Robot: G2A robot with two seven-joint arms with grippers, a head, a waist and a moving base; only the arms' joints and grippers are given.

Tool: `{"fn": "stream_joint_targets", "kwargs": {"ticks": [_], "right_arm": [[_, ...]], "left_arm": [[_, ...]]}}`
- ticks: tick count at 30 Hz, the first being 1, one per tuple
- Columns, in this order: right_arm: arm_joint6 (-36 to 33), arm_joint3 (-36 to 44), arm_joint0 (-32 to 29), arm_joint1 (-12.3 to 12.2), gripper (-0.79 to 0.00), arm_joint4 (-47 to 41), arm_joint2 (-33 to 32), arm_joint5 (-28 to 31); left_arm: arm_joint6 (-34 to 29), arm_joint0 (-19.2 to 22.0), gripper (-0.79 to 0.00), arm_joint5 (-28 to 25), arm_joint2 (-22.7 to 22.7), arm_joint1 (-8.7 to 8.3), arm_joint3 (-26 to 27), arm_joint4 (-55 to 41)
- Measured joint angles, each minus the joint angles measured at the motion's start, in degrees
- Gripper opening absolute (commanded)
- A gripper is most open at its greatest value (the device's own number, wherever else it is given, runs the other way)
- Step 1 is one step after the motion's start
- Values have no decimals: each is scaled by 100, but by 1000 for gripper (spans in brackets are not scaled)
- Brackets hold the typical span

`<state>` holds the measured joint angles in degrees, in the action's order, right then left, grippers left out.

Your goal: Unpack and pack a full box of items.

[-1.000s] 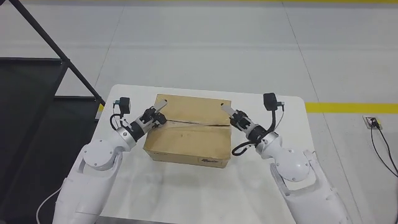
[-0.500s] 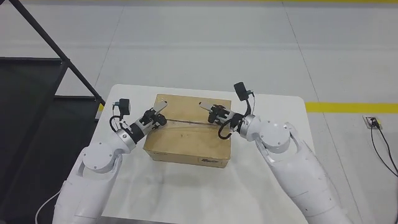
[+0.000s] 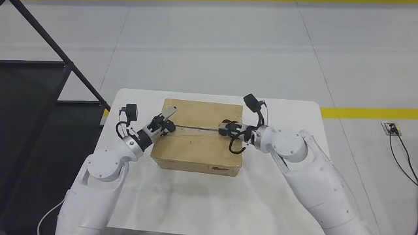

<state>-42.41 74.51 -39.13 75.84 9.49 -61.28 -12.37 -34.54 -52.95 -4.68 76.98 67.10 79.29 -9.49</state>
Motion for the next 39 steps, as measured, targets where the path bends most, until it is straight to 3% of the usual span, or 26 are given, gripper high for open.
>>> {"fn": "stream_joint_targets", "kwargs": {"ticks": [9, 18, 31, 39], "right_arm": [[-198, 121, 10, 1, -785, 163, 119, -352], [-75, -262, 437, 190, -785, 61, 628, -521], [298, -1394, 1322, 720, -785, -414, 1560, -379], [458, -1968, 1720, 1093, -785, -721, 2031, -147]], "left_arm": [[78, -98, 0, -41, 186, -27, 86, -123], [165, -544, 0, -197, 913, -136, 340, -427], [239, -1532, 0, -501, 1899, -260, 756, -874], [188, -1788, 0, -563, 2174, -295, 787, -1077]]}}
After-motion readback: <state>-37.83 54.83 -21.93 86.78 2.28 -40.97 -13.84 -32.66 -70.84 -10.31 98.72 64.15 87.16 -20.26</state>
